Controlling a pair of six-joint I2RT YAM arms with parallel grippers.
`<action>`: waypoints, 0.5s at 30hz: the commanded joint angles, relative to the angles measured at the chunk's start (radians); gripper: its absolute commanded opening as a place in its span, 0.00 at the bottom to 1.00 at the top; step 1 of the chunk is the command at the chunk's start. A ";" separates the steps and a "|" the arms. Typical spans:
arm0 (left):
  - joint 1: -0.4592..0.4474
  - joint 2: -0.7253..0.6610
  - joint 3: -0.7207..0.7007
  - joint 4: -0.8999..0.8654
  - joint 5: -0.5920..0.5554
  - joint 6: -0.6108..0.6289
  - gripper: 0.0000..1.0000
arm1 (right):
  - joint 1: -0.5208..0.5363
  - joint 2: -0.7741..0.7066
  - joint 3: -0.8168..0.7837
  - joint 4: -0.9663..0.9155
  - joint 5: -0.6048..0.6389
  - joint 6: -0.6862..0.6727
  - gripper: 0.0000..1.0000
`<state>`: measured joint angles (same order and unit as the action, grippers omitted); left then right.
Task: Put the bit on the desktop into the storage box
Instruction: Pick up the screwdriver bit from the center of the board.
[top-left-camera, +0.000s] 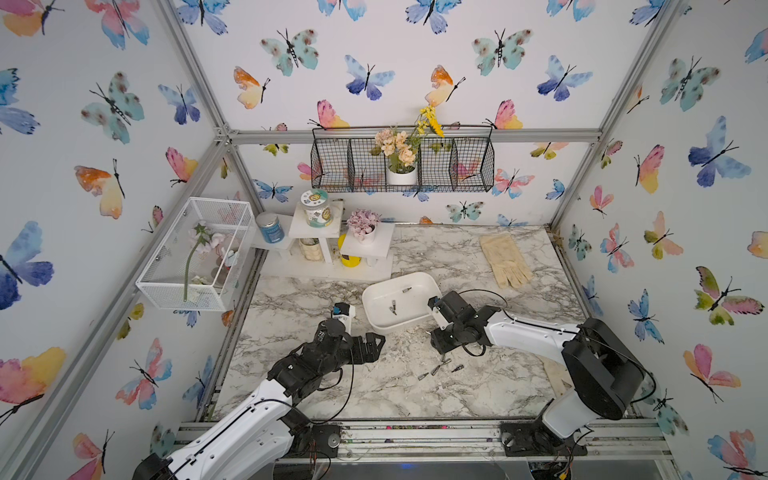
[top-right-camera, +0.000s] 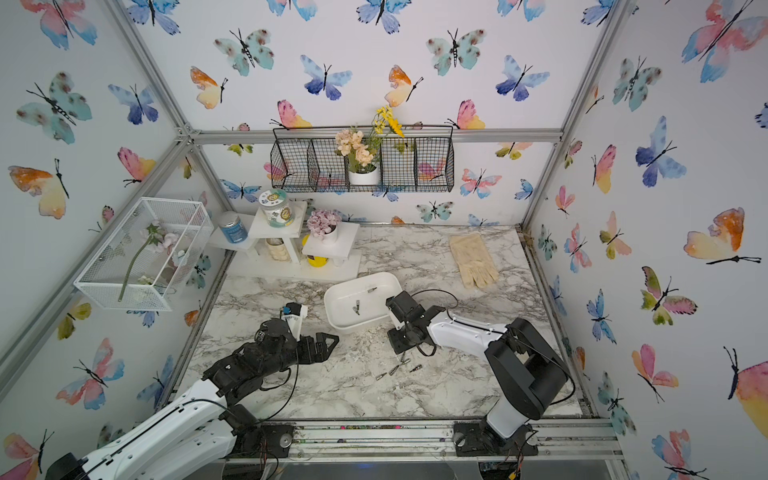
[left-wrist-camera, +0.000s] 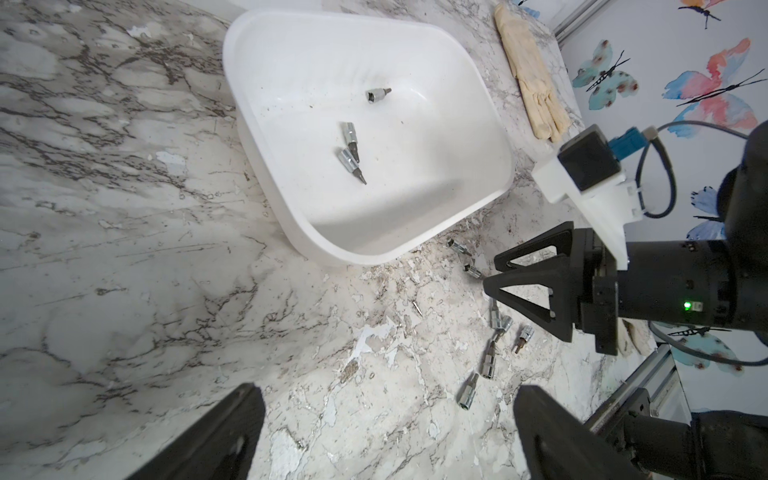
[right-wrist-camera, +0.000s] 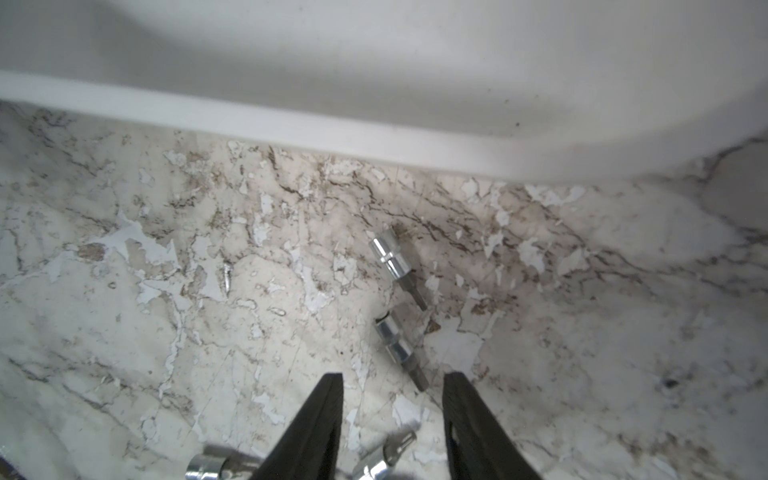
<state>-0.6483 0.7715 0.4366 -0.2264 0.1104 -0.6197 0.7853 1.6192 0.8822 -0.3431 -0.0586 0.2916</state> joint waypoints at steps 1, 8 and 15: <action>-0.002 0.011 0.007 0.009 -0.035 -0.011 0.99 | 0.006 0.025 -0.014 0.040 0.040 -0.020 0.43; -0.003 0.022 0.009 0.009 -0.033 -0.015 0.99 | 0.009 0.063 -0.010 0.063 0.033 -0.032 0.35; -0.004 0.021 0.007 0.010 -0.036 -0.015 0.99 | 0.011 0.076 -0.008 0.067 0.046 -0.036 0.32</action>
<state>-0.6483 0.7921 0.4366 -0.2245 0.0986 -0.6334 0.7876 1.6783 0.8795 -0.2783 -0.0437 0.2665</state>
